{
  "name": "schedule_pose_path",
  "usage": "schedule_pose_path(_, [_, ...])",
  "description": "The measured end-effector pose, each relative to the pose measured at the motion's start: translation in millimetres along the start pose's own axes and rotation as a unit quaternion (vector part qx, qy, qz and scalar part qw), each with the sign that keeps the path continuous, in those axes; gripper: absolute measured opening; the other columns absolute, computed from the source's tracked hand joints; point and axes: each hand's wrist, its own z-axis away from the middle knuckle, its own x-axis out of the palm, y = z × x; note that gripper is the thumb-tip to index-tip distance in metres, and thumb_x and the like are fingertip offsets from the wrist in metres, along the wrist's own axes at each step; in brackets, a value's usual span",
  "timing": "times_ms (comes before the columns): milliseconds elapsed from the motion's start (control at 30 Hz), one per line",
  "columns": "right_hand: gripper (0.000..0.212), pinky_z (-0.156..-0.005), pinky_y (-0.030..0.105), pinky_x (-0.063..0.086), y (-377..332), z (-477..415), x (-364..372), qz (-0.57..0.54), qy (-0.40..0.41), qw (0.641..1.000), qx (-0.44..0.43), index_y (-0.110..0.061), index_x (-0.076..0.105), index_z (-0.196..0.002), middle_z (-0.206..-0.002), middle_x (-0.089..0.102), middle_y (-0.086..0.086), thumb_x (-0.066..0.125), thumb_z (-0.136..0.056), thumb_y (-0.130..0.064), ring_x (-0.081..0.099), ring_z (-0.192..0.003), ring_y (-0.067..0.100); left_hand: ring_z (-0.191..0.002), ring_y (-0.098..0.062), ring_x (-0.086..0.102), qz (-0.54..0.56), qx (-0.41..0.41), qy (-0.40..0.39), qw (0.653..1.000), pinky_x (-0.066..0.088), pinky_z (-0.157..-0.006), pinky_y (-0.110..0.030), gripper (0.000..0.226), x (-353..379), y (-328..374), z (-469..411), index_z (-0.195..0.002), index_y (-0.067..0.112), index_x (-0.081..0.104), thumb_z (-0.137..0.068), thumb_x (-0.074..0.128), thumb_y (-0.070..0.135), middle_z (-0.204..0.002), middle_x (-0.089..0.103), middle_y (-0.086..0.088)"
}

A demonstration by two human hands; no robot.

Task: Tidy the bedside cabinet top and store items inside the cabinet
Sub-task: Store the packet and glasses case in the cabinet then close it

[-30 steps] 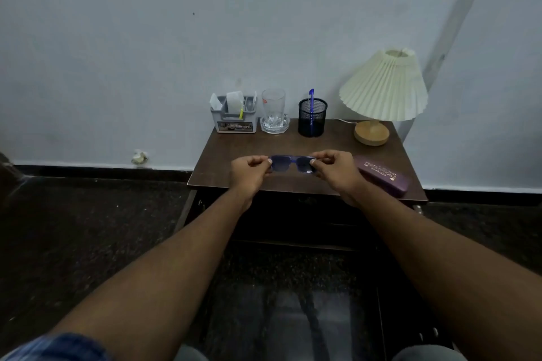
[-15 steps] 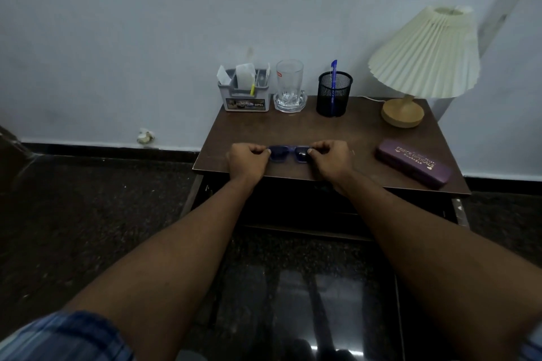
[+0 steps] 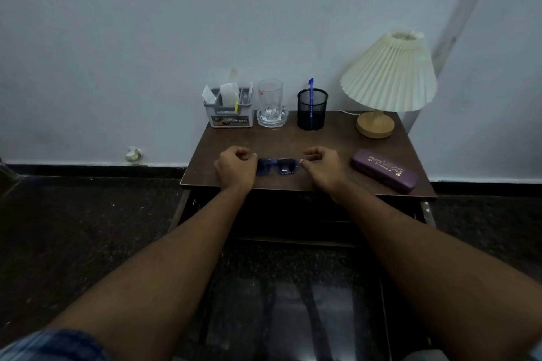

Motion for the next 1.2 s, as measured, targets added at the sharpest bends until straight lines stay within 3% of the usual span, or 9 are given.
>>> schedule_pose_path(100, [0.024, -0.094, 0.038, 0.056, -1, 7, -22, -0.013, 0.011, 1.000, -0.004, -0.014, 0.072, -0.109, -0.101, 0.073, 0.005, 0.076, -0.087, -0.022, 0.069, -0.097, 0.019, -0.083, -0.012, 0.068, 0.029, 0.056, -0.038, 0.997, 0.054, -0.079, -0.024, 0.015, 6, 16, 13, -0.095, 0.019, 0.073, -0.081, 0.076, 0.022, -0.088, 0.074, 0.004])
schedule_pose_path(167, [0.020, -0.093, 0.040, 0.057, -6, 12, -37, -0.029, 0.023, 0.999, -0.015, -0.013, 0.072, -0.105, -0.098, 0.073, 0.007, 0.076, -0.086, -0.020, 0.069, -0.094, 0.019, -0.074, -0.006, 0.065, 0.042, 0.104, -0.078, 0.991, 0.053, -0.072, -0.016, 0.014, 13, 27, 25, -0.096, 0.018, 0.071, -0.083, 0.075, 0.021, -0.085, 0.071, 0.004])
schedule_pose_path(267, [0.019, -0.082, 0.032, 0.058, -13, 21, -61, -0.019, 0.035, 0.998, -0.043, -0.013, 0.073, -0.102, -0.092, 0.073, 0.005, 0.076, -0.086, -0.022, 0.068, -0.085, 0.016, -0.066, -0.004, 0.062, 0.048, 0.157, -0.117, 0.980, 0.049, -0.063, -0.009, 0.014, 30, 44, 43, -0.095, 0.017, 0.071, -0.082, 0.076, 0.016, -0.082, 0.071, 0.002])
schedule_pose_path(400, [0.017, -0.067, 0.014, 0.050, -9, 33, -99, 0.038, 0.052, 0.994, -0.089, -0.019, 0.074, -0.100, -0.087, 0.073, -0.006, 0.078, -0.085, -0.027, 0.065, -0.076, 0.004, -0.080, -0.016, 0.067, 0.048, 0.202, -0.185, 0.961, 0.057, -0.074, -0.026, 0.022, 60, 64, 70, -0.099, 0.017, 0.070, -0.080, 0.079, 0.017, -0.092, 0.072, -0.001])
schedule_pose_path(500, [0.020, -0.078, 0.025, 0.057, 4, 38, -123, 0.074, 0.067, 0.989, -0.105, -0.019, 0.075, -0.100, -0.090, 0.074, -0.007, 0.080, -0.083, -0.028, 0.068, -0.084, 0.009, -0.086, -0.015, 0.067, 0.054, 0.209, -0.213, 0.953, 0.058, -0.080, -0.030, 0.026, 82, 73, 85, -0.102, 0.018, 0.069, -0.079, 0.080, 0.018, -0.098, 0.070, 0.000])
schedule_pose_path(667, [0.036, -0.091, 0.036, 0.051, 43, 32, -152, 0.208, 0.084, 0.966, -0.129, -0.026, 0.069, -0.107, -0.114, 0.061, -0.002, 0.081, -0.076, -0.040, 0.057, -0.107, 0.015, -0.097, -0.012, 0.063, 0.043, 0.200, -0.252, 0.946, 0.057, -0.090, -0.036, 0.035, 114, 76, 99, -0.109, 0.023, 0.066, -0.077, 0.081, 0.026, -0.108, 0.067, 0.002])
schedule_pose_path(867, [0.054, -0.100, 0.045, 0.047, 71, 20, -155, 0.331, 0.045, 0.935, -0.118, -0.025, 0.062, -0.124, -0.133, 0.054, 0.003, 0.079, -0.077, -0.043, 0.055, -0.118, 0.025, -0.125, -0.015, 0.053, -0.020, 0.220, -0.303, 0.927, 0.040, -0.103, -0.024, 0.063, 139, 80, 95, -0.138, 0.018, 0.055, -0.080, 0.080, 0.022, -0.136, 0.054, -0.002])
schedule_pose_path(1000, [0.046, -0.093, 0.043, 0.051, 82, 17, -152, 0.318, 0.046, 0.938, -0.134, -0.023, 0.061, -0.118, -0.122, 0.062, 0.003, 0.079, -0.078, -0.037, 0.061, -0.108, 0.026, -0.134, -0.019, 0.050, -0.028, 0.208, -0.337, 0.918, 0.038, -0.115, -0.032, 0.077, 152, 79, 93, -0.147, 0.016, 0.047, -0.078, 0.081, 0.018, -0.146, 0.049, -0.006])
schedule_pose_path(1200, [0.043, -0.086, 0.037, 0.053, 91, 13, -153, 0.271, 0.063, 0.949, -0.149, -0.017, 0.063, -0.117, -0.114, 0.066, 0.005, 0.079, -0.079, -0.030, 0.064, -0.101, 0.026, -0.138, -0.017, 0.045, -0.057, 0.225, -0.347, 0.909, 0.026, -0.105, -0.017, 0.082, 166, 77, 88, -0.152, 0.017, 0.040, -0.080, 0.080, 0.017, -0.152, 0.047, -0.004])
